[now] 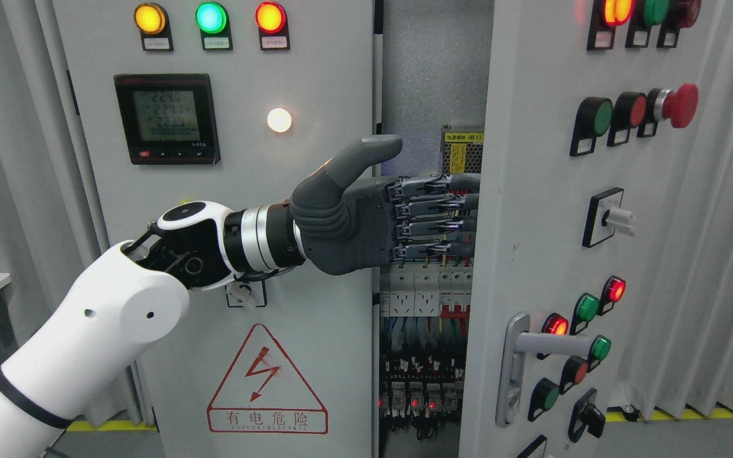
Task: Open door with both hands
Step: 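Insert left hand behind the button door's edge and push it open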
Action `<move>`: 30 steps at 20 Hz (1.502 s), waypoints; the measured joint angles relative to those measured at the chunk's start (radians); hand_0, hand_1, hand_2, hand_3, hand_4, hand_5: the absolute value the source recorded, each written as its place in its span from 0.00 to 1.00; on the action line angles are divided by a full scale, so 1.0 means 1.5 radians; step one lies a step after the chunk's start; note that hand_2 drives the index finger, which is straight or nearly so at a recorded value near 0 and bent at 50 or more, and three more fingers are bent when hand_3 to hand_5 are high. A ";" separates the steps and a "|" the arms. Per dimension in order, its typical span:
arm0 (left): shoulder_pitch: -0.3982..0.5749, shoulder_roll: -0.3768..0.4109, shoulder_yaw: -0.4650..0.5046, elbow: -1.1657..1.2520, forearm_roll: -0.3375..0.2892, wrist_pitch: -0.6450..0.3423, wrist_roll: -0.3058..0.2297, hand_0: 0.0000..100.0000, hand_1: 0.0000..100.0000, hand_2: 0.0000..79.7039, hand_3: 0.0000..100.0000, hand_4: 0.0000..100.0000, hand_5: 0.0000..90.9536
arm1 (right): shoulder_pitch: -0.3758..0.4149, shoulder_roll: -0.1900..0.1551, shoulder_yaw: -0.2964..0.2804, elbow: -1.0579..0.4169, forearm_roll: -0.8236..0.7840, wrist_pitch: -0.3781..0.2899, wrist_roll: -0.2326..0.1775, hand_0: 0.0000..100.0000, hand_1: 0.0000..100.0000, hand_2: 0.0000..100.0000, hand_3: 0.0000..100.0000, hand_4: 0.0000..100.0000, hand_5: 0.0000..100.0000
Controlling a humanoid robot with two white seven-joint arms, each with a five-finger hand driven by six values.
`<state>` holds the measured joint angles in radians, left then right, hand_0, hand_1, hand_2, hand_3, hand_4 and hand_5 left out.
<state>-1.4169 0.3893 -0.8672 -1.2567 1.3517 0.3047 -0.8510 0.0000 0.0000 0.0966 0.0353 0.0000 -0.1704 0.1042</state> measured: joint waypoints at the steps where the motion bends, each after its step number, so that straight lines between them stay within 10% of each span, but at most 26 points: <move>1: -0.003 -0.003 -0.001 0.000 0.001 0.000 0.000 0.29 0.00 0.04 0.03 0.03 0.00 | 0.000 0.000 0.000 0.000 0.000 0.000 0.000 0.22 0.00 0.00 0.00 0.00 0.00; 30: -0.142 -0.181 -0.191 0.042 0.119 -0.110 0.042 0.29 0.00 0.03 0.03 0.03 0.00 | 0.000 0.000 0.000 0.000 0.000 -0.001 0.000 0.22 0.00 0.00 0.00 0.00 0.00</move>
<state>-1.6295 0.1177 -1.1539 -1.1933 1.5307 0.1402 -0.7885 0.0000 0.0000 0.0966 0.0353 0.0000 -0.1713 0.1042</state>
